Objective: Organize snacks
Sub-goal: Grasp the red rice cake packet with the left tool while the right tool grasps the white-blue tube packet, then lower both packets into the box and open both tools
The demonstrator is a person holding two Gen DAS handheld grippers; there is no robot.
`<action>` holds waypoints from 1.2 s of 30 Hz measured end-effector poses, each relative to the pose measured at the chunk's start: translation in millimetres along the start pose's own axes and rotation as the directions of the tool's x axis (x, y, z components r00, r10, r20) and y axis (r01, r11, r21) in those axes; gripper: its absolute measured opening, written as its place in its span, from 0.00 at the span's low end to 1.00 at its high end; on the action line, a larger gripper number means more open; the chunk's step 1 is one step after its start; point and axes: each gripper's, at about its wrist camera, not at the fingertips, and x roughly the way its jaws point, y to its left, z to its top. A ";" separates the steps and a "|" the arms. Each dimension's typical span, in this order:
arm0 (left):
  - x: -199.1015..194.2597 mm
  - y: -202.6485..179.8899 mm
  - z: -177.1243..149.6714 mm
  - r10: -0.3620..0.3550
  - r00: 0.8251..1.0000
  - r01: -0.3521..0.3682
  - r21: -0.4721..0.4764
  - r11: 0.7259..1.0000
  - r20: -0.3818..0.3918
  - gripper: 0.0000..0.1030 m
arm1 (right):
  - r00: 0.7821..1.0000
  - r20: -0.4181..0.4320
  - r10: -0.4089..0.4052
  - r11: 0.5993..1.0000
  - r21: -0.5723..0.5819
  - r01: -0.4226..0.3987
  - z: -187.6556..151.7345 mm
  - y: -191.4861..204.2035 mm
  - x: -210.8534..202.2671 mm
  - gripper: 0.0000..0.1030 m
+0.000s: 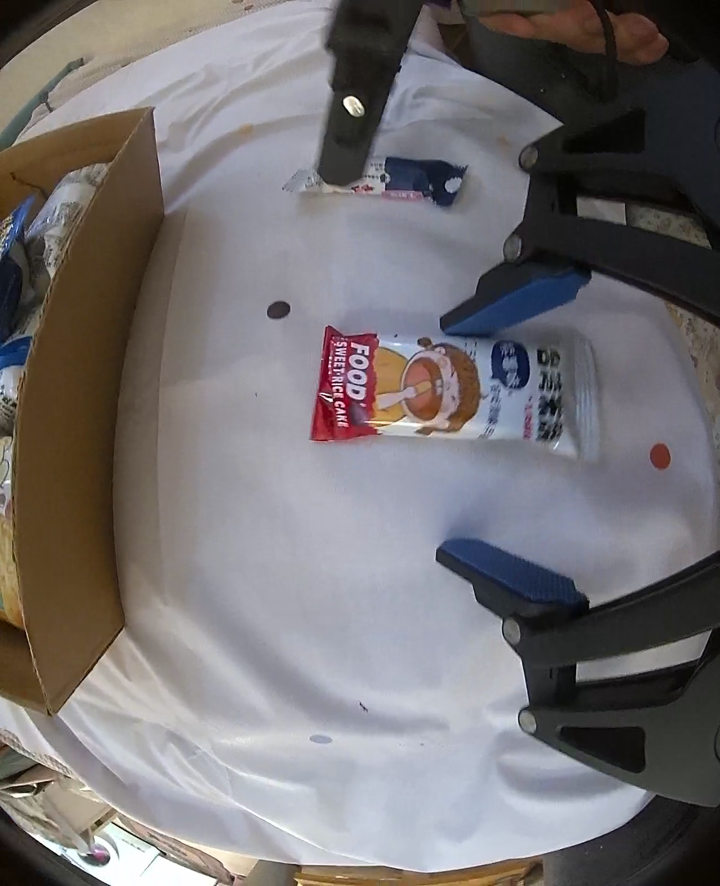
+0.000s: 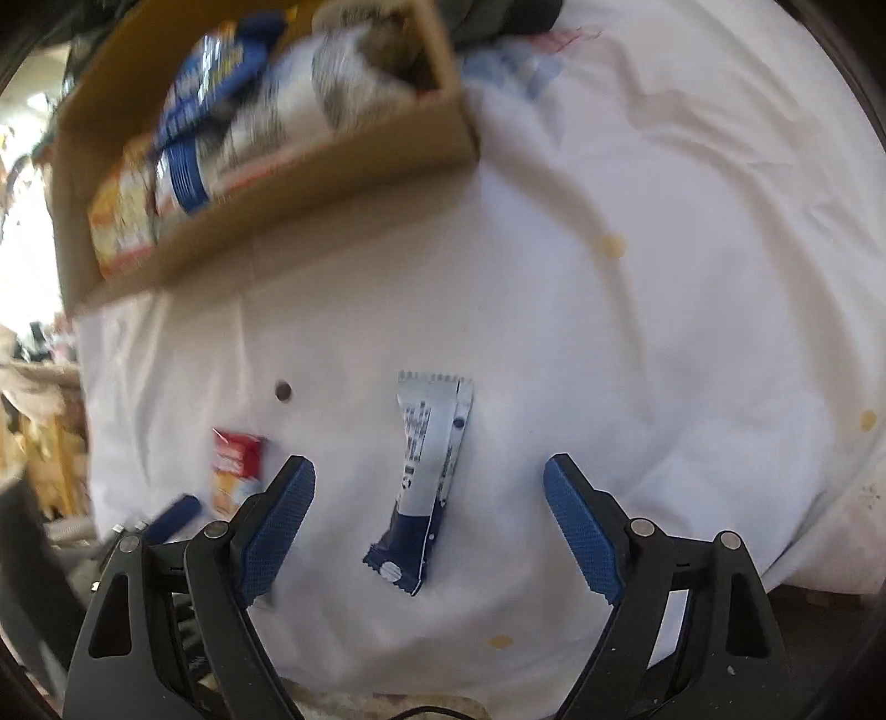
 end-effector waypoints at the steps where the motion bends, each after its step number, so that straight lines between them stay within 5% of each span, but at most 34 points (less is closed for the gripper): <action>1: -0.7 0.7 0.4 0.003 1.000 -0.003 0.007 1.000 0.003 0.60 | 1.000 -0.003 -0.024 0.999 -0.022 0.024 -0.5 3.7 2.5 0.84; 5: -3.9 8.3 1.6 0.020 1.000 -0.020 0.012 1.000 0.013 0.36 | 0.994 -0.007 -0.107 0.989 -0.099 0.106 -2.6 17.4 10.0 0.83; 8: -5.0 15.6 4.0 0.009 1.000 -0.009 -0.002 1.000 0.010 0.33 | 0.989 -0.011 -0.145 0.981 -0.130 0.142 -4.4 22.6 13.7 0.81; 10: -8.8 28.2 6.3 0.019 1.000 -0.019 -0.002 1.000 0.014 0.28 | 0.983 -0.001 -0.183 0.970 -0.161 0.181 -6.6 26.4 14.6 0.72; 12: -11.4 32.0 7.5 0.029 0.999 -0.029 0.001 1.000 0.022 0.27 | 0.975 0.016 -0.223 0.955 -0.195 0.222 -9.4 30.8 14.4 0.47; 13: -12.7 32.3 8.5 0.029 0.999 -0.029 -0.001 1.000 0.022 0.27 | 0.969 0.030 -0.247 0.945 -0.215 0.247 -10.3 32.5 12.7 0.20; 14: -14.2 36.4 9.2 0.028 0.999 -0.028 -0.007 1.000 0.027 0.27 | 0.968 0.042 -0.246 0.944 -0.216 0.249 -10.4 32.6 10.2 0.17; 18: -16.3 36.5 8.2 0.042 0.996 -0.038 -0.054 0.998 0.078 0.27 | 0.985 0.150 -0.088 0.971 -0.205 0.118 -10.0 41.2 -23.8 0.17; 26: -19.7 41.6 9.4 0.048 0.986 -0.033 -0.098 0.995 0.163 0.27 | 0.952 0.284 0.115 0.978 -0.200 -0.059 -10.4 49.1 -69.4 0.17; 31: -61.1 62.5 19.2 0.011 0.947 0.043 -0.162 0.986 0.320 0.27 | 0.917 0.308 0.251 0.957 -0.219 -0.189 -2.2 70.1 -80.0 0.17; 36: -107.5 61.4 29.4 0.011 0.909 0.058 -0.154 0.986 0.417 0.27 | 0.877 0.360 0.318 0.931 -0.292 -0.218 9.6 85.1 -93.1 0.17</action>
